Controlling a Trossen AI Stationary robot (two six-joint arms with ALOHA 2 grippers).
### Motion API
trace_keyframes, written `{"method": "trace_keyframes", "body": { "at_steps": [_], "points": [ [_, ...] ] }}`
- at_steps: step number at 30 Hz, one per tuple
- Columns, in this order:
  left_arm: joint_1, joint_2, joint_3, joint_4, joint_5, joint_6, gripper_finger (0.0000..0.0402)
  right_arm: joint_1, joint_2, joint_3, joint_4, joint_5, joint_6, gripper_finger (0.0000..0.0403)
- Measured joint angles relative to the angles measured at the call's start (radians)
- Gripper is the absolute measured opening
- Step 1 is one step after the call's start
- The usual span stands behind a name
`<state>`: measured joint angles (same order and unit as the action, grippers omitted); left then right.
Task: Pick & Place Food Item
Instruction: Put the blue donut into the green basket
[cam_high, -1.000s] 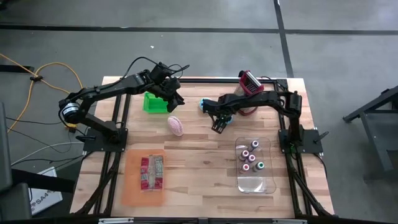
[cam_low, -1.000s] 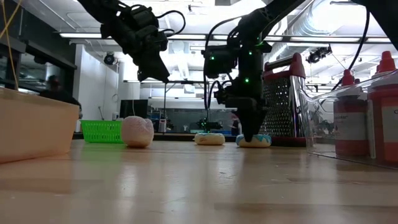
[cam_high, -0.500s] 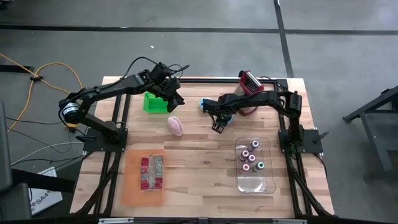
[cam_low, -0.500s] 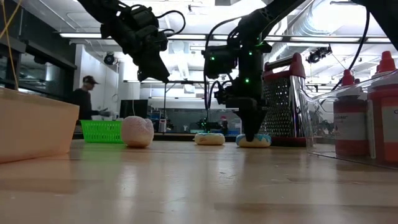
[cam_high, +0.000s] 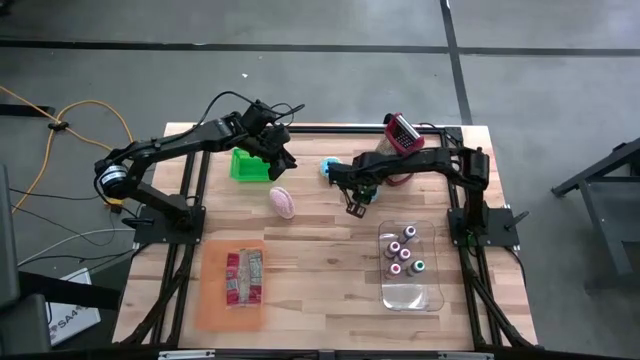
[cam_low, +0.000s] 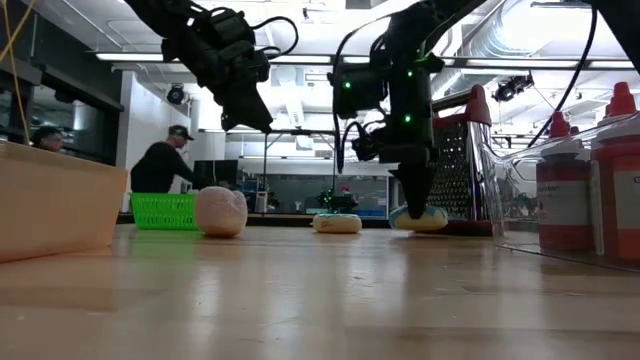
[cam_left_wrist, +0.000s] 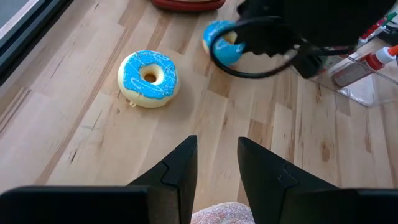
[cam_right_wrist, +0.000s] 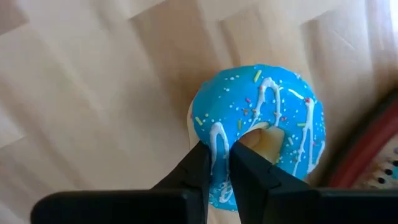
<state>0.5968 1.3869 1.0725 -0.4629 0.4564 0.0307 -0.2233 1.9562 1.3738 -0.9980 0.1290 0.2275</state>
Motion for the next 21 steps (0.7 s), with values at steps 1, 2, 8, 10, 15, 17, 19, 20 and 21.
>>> {"method": "trace_keyframes", "body": {
  "at_steps": [1, 2, 8, 10, 15, 17, 19, 20, 21],
  "points": [
    [0.000, 0.000, 0.000, 0.000, 0.000, -0.001, 0.0110, 0.007, -0.005, 0.000, -0.002, -0.001, -0.010, 0.0044],
    [0.000, 0.000, 0.000, 0.000, 0.000, -0.001, 0.0110, 0.013, -0.010, 0.000, -0.003, -0.002, -0.019, 0.0044],
    [0.000, 0.000, 0.000, 0.000, 0.000, 0.018, 0.0110, 0.070, -0.046, 0.000, -0.004, -0.004, -0.074, 0.0043],
    [0.000, 0.000, 0.000, 0.000, 0.000, 0.039, 0.0110, 0.088, -0.068, 0.000, -0.004, -0.003, -0.091, 0.0044],
    [0.000, 0.000, 0.000, 0.000, 0.037, 0.092, 0.0110, 0.133, -0.119, 0.001, 0.011, -0.006, -0.146, 0.0043],
    [0.000, 0.000, 0.000, 0.000, 0.072, 0.118, 0.0110, 0.152, -0.136, 0.001, 0.030, -0.009, -0.176, 0.0043],
    [-0.004, 0.000, 0.000, 0.000, 0.113, 0.146, 0.0110, 0.165, -0.152, 0.001, 0.042, -0.031, -0.203, 0.0042],
    [-0.008, 0.000, 0.000, 0.000, 0.124, 0.160, 0.0110, 0.174, -0.153, 0.001, 0.060, -0.041, -0.210, 0.0042],
    [-0.014, 0.000, 0.000, 0.000, 0.131, 0.175, 0.0110, 0.181, -0.154, 0.001, 0.079, -0.052, -0.219, 0.0042]
  ]
}}
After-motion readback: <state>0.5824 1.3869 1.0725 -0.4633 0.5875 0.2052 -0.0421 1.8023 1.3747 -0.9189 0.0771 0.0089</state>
